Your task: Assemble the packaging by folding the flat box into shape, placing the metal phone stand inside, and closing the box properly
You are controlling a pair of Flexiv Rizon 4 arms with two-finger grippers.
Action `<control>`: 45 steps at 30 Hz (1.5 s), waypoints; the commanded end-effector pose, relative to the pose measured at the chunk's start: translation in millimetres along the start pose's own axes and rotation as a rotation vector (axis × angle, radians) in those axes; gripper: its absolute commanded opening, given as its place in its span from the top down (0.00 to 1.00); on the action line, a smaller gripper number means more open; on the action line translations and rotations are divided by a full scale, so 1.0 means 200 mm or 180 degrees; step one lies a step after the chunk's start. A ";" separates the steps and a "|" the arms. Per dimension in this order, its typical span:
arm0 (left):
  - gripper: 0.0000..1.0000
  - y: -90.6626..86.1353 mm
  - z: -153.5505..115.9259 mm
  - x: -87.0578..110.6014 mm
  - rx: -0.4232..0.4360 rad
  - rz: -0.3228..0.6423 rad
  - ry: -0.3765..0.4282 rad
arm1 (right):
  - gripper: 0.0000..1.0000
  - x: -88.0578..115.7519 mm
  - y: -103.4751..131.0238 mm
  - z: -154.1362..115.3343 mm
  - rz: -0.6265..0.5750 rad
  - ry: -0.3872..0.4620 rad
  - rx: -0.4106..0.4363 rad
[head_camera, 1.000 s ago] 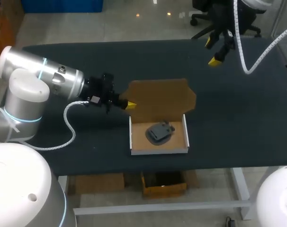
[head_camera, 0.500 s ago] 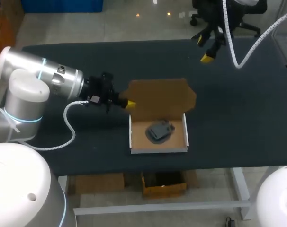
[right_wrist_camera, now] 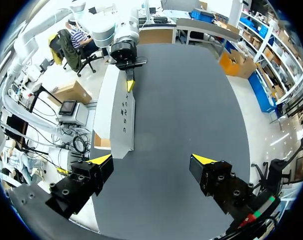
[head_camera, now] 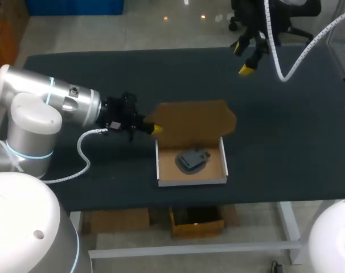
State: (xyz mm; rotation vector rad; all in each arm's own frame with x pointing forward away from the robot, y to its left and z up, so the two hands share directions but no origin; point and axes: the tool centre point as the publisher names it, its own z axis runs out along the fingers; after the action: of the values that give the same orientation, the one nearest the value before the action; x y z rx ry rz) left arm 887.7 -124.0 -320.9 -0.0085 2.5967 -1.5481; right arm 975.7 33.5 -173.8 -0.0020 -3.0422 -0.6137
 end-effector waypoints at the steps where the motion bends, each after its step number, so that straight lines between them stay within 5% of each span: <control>1: 1.00 0.01 0.02 -0.01 0.0020 0.0025 -0.0001 | 0.00 0.02 0.01 -0.01 -0.0007 -0.0010 0.0004; 45: 1.00 0.06 0.02 -0.01 0.0000 0.0014 -0.0044 | 0.00 0.10 0.26 0.09 -0.0275 -0.0076 0.0315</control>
State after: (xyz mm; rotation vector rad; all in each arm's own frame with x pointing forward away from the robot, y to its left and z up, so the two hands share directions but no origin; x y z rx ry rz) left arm 891.0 -122.4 -330.9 -0.0142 2.5880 -1.5391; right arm 957.8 82.4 -170.7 0.1300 -3.0980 -0.4908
